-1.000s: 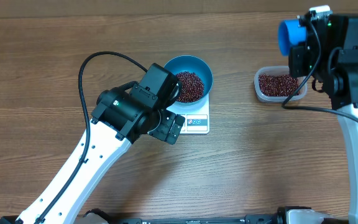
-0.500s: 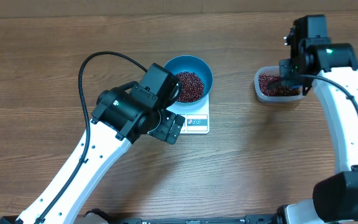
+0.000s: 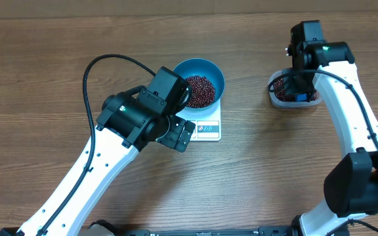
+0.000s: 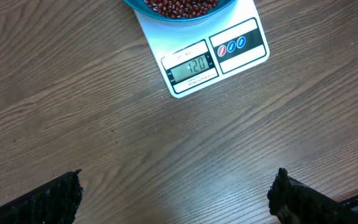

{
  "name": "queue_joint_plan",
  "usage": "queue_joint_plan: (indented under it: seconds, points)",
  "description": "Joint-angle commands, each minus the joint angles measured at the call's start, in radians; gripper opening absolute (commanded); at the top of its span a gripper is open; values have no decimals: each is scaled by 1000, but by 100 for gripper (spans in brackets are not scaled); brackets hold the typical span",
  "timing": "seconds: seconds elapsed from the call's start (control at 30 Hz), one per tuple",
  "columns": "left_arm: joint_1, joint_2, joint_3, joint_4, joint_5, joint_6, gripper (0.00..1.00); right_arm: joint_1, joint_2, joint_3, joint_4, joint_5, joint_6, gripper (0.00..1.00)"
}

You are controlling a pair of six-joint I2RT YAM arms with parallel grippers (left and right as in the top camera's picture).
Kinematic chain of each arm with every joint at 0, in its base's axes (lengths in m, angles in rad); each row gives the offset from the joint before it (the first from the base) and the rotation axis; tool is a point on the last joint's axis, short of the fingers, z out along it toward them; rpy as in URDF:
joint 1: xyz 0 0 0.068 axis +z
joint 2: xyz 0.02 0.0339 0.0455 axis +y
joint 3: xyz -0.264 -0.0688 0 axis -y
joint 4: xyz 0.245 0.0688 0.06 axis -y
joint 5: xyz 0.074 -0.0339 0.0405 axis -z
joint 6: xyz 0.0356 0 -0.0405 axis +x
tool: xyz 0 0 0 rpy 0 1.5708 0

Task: Scoop item into bowl and weigh 150g on scale
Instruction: 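Move the scoop back right into the bean tub, then scoop more red beans from the tub with the right gripper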

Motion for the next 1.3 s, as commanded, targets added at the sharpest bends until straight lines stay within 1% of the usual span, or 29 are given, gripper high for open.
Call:
queue_joint_plan:
  seconds: [0.0,0.3,0.43,0.53,0.8,0.9,1.0,1.1,1.27]
  points:
    - [-6,5,-2,1,-9,-8,100,23,3,-29,14,-44,-23,4]
    - [-6,5,-2,1,-9,-8,99,51,5,-30,19,-111,-33,4]
    - [-6,5,-2,1,-9,-7,100,51,6,-30,19,-100,-32,4]
    - [-6,5,-2,1,-9,-8,99,51,7,-30,18,-42,-29,4]
    - [-6,5,-2,1,-9,-8,100,51,76,-30,-4,-42,-27,4]
    - [-6,5,-2,1,-9,-8,100,51,77,-30,3,-47,-10,4]
    - [-6,5,-2,1,-9,-7,99,51,77,-30,2,-93,-11,4]
    - [-6,5,-2,1,-9,-7,100,51,77,-30,7,-203,-37,4]
    - [-6,5,-2,1,-9,-7,100,49,76,-26,1,-254,-37,4]
